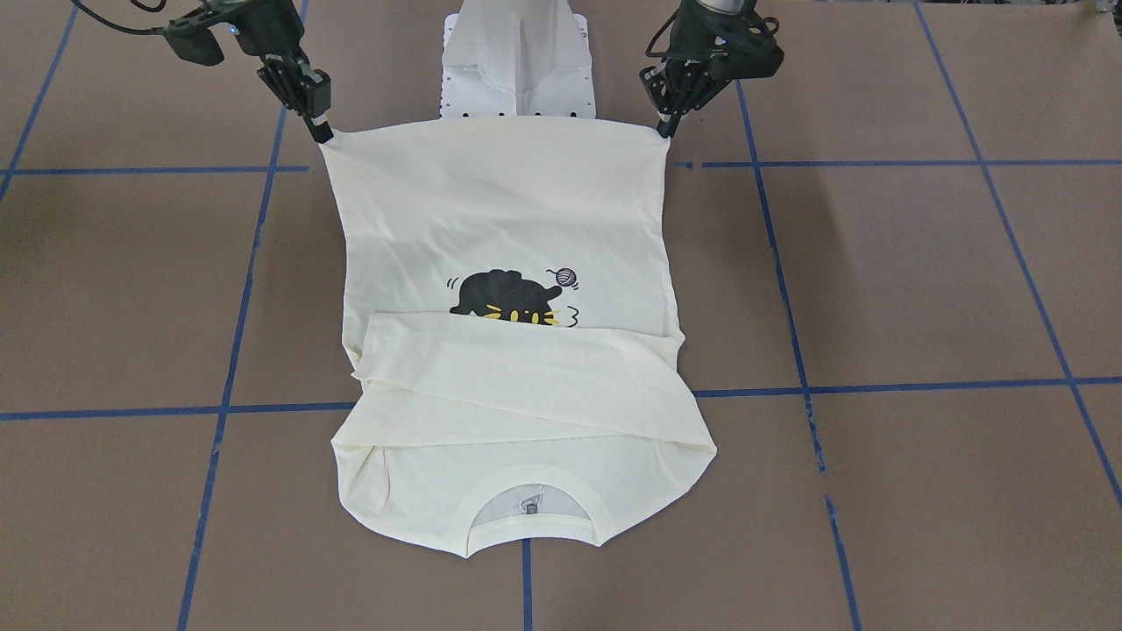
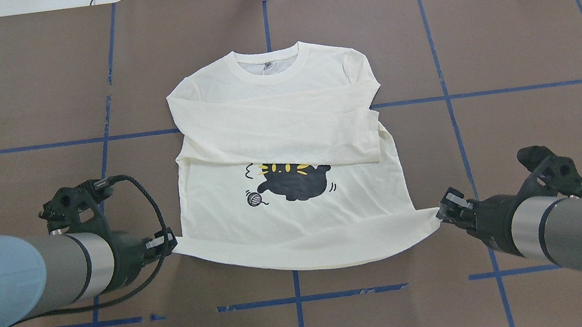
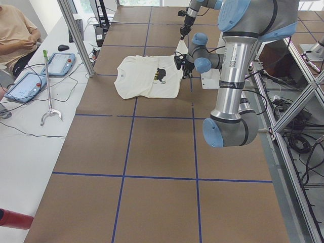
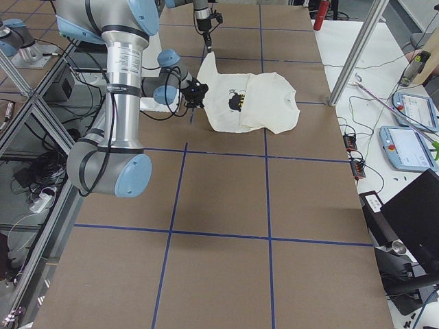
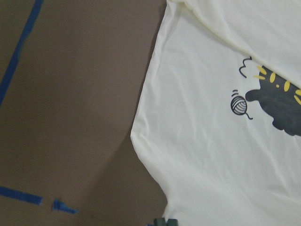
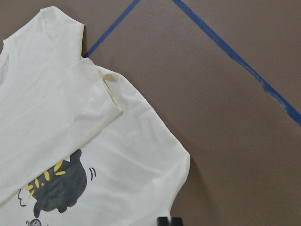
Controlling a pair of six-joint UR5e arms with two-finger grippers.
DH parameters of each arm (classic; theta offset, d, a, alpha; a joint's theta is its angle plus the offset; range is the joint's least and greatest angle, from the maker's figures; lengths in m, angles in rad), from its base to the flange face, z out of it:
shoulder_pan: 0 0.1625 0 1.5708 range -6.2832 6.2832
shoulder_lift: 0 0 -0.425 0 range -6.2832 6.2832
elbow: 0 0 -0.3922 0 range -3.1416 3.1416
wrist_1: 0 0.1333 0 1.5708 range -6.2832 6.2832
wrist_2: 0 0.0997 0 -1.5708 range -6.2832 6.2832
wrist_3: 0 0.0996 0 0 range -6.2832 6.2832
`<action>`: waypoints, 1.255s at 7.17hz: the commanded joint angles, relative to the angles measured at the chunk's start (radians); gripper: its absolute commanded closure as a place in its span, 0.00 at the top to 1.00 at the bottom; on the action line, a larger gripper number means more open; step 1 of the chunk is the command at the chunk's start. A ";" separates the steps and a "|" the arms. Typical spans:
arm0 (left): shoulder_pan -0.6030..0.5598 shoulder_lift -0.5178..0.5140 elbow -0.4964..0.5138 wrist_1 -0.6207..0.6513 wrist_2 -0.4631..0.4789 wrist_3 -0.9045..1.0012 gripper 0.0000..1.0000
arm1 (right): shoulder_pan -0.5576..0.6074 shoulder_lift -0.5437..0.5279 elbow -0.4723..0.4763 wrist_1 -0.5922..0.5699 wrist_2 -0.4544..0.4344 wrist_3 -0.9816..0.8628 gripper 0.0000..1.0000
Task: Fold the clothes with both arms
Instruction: 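Lift the hem with both grippers and fold it up onto the collar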
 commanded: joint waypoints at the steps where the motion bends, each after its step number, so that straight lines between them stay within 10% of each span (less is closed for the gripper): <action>1: -0.137 -0.087 0.105 0.000 -0.003 0.110 0.00 | 0.159 0.140 -0.155 -0.002 0.085 -0.100 0.00; 9: -0.352 -0.351 0.843 -0.461 0.116 0.249 0.00 | 0.476 0.794 -0.990 -0.101 0.169 -0.399 0.00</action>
